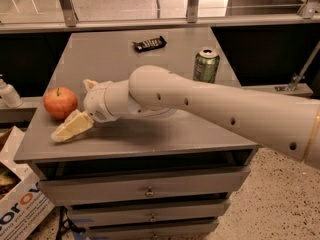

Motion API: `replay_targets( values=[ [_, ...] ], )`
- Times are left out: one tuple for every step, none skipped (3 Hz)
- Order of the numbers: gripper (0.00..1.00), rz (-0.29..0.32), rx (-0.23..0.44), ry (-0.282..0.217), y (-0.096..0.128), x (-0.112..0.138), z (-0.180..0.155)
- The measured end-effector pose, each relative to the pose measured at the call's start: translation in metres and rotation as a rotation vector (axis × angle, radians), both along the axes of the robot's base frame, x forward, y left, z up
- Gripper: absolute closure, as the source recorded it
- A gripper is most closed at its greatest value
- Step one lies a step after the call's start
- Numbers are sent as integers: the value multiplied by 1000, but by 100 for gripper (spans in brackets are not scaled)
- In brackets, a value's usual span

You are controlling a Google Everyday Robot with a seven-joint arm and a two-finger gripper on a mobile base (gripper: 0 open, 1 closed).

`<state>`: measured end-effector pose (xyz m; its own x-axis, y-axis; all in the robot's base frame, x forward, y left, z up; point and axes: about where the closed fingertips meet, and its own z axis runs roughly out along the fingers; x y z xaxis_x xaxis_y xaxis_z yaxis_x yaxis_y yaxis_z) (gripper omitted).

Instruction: Move apple near rxbar chocolate

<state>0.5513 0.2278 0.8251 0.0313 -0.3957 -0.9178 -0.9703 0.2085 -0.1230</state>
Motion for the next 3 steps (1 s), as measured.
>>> replay_targets(
  values=[
    [18, 14, 28, 53, 32, 5, -1],
    [41, 17, 77, 129, 62, 8, 3],
    [65, -10, 115, 174, 66, 14, 11]
  ],
)
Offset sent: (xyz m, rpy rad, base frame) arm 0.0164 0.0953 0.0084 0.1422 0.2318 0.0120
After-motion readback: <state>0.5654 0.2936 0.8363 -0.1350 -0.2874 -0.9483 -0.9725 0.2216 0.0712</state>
